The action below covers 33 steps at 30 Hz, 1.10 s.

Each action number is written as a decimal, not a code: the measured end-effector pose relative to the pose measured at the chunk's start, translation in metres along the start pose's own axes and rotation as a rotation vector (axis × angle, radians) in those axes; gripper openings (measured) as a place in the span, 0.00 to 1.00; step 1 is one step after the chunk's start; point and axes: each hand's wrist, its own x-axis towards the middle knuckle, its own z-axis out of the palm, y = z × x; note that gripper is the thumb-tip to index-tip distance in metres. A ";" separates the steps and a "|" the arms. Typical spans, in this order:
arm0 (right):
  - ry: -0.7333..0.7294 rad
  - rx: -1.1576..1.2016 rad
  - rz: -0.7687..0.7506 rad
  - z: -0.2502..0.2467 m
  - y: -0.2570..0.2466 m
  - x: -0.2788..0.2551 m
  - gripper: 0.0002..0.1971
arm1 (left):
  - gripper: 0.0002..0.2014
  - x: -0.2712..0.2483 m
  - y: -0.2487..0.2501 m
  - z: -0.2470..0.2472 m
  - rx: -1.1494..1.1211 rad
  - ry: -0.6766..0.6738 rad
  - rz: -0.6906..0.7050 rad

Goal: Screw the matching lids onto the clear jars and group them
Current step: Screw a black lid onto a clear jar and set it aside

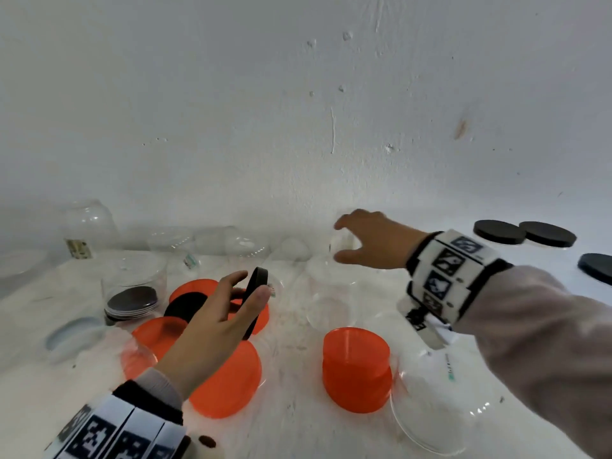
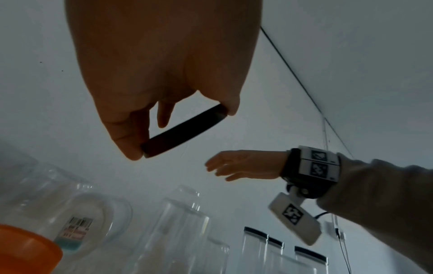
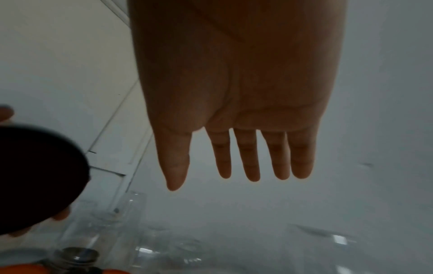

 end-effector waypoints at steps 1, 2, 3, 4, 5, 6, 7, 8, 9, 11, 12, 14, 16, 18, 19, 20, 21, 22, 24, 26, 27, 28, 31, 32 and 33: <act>-0.026 -0.005 -0.031 0.004 -0.019 0.012 0.32 | 0.41 -0.002 0.001 -0.005 -0.021 0.015 0.014; -0.051 -0.008 -0.052 0.009 -0.036 0.023 0.32 | 0.40 -0.003 0.002 -0.009 -0.041 0.028 0.027; -0.078 -0.009 -0.063 0.015 -0.051 0.034 0.32 | 0.38 -0.004 0.002 -0.014 -0.066 0.041 0.043; -0.103 -0.008 -0.067 0.023 -0.065 0.045 0.32 | 0.37 -0.005 0.001 -0.019 -0.096 0.055 0.056; -0.124 -0.006 -0.063 0.030 -0.075 0.055 0.32 | 0.35 -0.007 0.001 -0.023 -0.128 0.064 0.066; -0.141 -0.002 -0.052 0.039 -0.085 0.065 0.32 | 0.33 -0.009 0.000 -0.029 -0.153 0.069 0.076; -0.152 0.006 -0.031 0.048 -0.091 0.074 0.32 | 0.32 -0.011 0.000 -0.033 -0.171 0.068 0.091; -0.162 0.021 -0.003 0.057 -0.094 0.081 0.32 | 0.31 -0.012 0.001 -0.038 -0.185 0.065 0.107; -0.172 0.045 0.030 0.067 -0.097 0.089 0.32 | 0.31 -0.014 0.001 -0.044 -0.196 0.066 0.121; -0.195 0.087 0.112 0.084 -0.097 0.102 0.33 | 0.33 -0.018 0.001 -0.053 -0.206 0.077 0.148; -0.208 0.106 0.151 0.091 -0.095 0.107 0.33 | 0.34 -0.019 0.001 -0.057 -0.213 0.083 0.153; -0.236 0.139 0.209 0.102 -0.093 0.117 0.33 | 0.34 -0.021 0.001 -0.065 -0.251 0.091 0.148; -0.249 0.160 0.233 0.108 -0.094 0.125 0.32 | 0.34 -0.022 -0.001 -0.071 -0.282 0.088 0.148; -0.241 0.183 0.256 0.115 -0.096 0.131 0.31 | 0.35 -0.022 -0.003 -0.076 -0.298 0.077 0.150; -0.233 0.195 0.273 0.119 -0.097 0.134 0.30 | 0.36 -0.021 -0.004 -0.078 -0.304 0.074 0.152; -0.223 0.199 0.288 0.123 -0.098 0.136 0.29 | 0.36 -0.021 -0.006 -0.080 -0.308 0.073 0.155; -0.217 0.199 0.305 0.127 -0.099 0.138 0.27 | 0.36 -0.020 -0.008 -0.083 -0.310 0.072 0.155; -0.209 0.199 0.324 0.130 -0.100 0.139 0.27 | 0.36 -0.020 -0.010 -0.085 -0.313 0.070 0.153; -0.182 0.250 0.372 0.135 -0.102 0.140 0.27 | 0.35 -0.020 -0.012 -0.088 -0.313 0.064 0.152; -0.139 0.324 0.398 0.136 -0.106 0.139 0.27 | 0.35 -0.021 -0.014 -0.091 -0.311 0.061 0.155; -0.112 0.362 0.406 0.136 -0.107 0.137 0.26 | 0.36 -0.021 -0.015 -0.092 -0.309 0.061 0.156; -0.088 0.396 0.413 0.136 -0.108 0.135 0.26 | 0.35 -0.021 -0.016 -0.092 -0.308 0.060 0.157; -0.043 0.445 0.451 0.132 -0.107 0.128 0.23 | 0.36 -0.022 -0.018 -0.093 -0.308 0.060 0.161; -0.034 0.430 0.464 0.130 -0.108 0.125 0.22 | 0.36 -0.022 -0.018 -0.092 -0.306 0.061 0.162; -0.025 0.396 0.472 0.127 -0.109 0.121 0.21 | 0.37 -0.023 -0.018 -0.091 -0.306 0.062 0.161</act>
